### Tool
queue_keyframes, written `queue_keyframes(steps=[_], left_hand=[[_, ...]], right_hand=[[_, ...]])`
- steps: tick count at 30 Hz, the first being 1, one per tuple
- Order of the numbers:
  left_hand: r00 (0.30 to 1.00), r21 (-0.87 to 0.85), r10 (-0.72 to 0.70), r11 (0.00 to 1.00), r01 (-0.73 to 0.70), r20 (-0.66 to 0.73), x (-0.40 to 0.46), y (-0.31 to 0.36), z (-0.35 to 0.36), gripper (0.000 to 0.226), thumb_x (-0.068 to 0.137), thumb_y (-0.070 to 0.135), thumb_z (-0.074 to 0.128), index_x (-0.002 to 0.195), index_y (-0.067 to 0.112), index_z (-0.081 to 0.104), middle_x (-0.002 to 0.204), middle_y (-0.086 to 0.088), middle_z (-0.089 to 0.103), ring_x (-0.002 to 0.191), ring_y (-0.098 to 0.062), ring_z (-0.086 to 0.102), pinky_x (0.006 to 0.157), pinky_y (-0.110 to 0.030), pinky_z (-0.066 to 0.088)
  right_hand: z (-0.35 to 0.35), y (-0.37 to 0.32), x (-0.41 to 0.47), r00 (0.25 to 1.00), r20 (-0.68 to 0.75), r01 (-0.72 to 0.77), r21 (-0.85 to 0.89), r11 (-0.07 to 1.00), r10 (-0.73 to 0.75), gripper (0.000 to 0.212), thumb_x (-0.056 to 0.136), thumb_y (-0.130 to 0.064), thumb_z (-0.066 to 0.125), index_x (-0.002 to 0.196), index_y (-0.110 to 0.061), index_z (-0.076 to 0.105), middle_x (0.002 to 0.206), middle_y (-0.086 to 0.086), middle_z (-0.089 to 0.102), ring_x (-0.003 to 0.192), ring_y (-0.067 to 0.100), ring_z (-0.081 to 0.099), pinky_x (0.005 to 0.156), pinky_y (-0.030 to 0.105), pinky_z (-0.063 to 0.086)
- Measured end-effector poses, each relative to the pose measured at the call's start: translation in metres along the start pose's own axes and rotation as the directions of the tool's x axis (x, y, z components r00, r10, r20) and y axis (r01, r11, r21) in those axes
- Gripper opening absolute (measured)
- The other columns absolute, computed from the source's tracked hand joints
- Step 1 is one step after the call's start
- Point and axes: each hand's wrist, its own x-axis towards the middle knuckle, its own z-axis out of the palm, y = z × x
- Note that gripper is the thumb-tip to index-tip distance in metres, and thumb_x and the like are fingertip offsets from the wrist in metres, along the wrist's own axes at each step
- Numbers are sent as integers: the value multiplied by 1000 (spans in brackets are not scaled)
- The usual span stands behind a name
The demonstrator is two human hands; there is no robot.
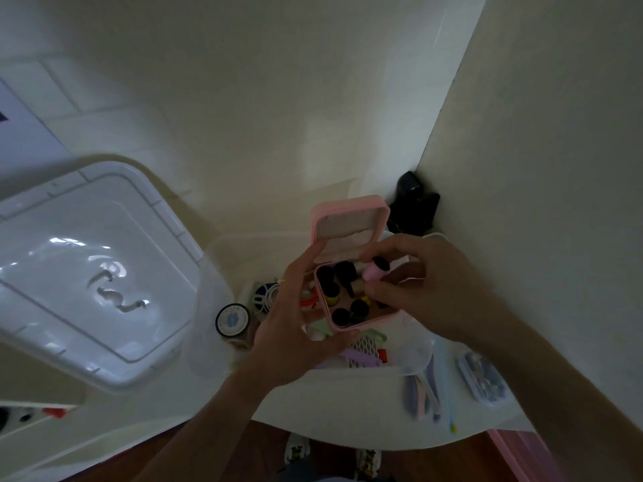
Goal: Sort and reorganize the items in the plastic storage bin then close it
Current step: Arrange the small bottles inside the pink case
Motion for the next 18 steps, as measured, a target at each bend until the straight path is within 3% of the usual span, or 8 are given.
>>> queue_keyframes(steps=[3,7,10,14,18], left_hand=[[1000,6,-5,1000,5,13,0,1,0,109,76,5,85,158,23,14,151,-2,42,136,-25,50,96,-50,55],[1000,18,-9,1000,9,6,0,0,1,109,76,6,86,158,20,16,151,-4,40,136,-23,49,95,-49,55],[1000,27,-7,1000,7,1,0,-1,1,109,75,8,87,157,21,17,152,-4,39,136,-24,49,95,-48,56],[1000,35,-15,999,15,-11,1,-3,2,112,73,15,90,157,27,18,152,-6,39,136,-25,49,93,-50,56],[1000,41,-7,999,6,2,1,-4,3,111,73,13,89,157,26,17,152,-6,38,136,-27,49,94,-48,56]], right_hand=[[9,2,6,998,60,-9,-11,1000,9,19,84,-35,74,103,-37,72,95,-17,71,82,2,70,75,35,61],[16,7,8,998,57,7,-245,970,7,25,77,-47,76,99,-37,69,79,-21,69,75,-6,65,69,27,59],[18,7,9,999,38,25,-369,929,-12,22,75,-48,75,89,-36,63,71,-20,67,69,-4,63,65,29,58],[16,-2,12,992,122,71,-506,859,-10,21,77,-48,74,91,-34,67,81,-15,68,73,2,65,69,25,56],[18,-8,14,981,195,116,-516,849,-15,20,78,-41,73,95,-30,74,87,-11,74,77,6,67,73,24,56]])
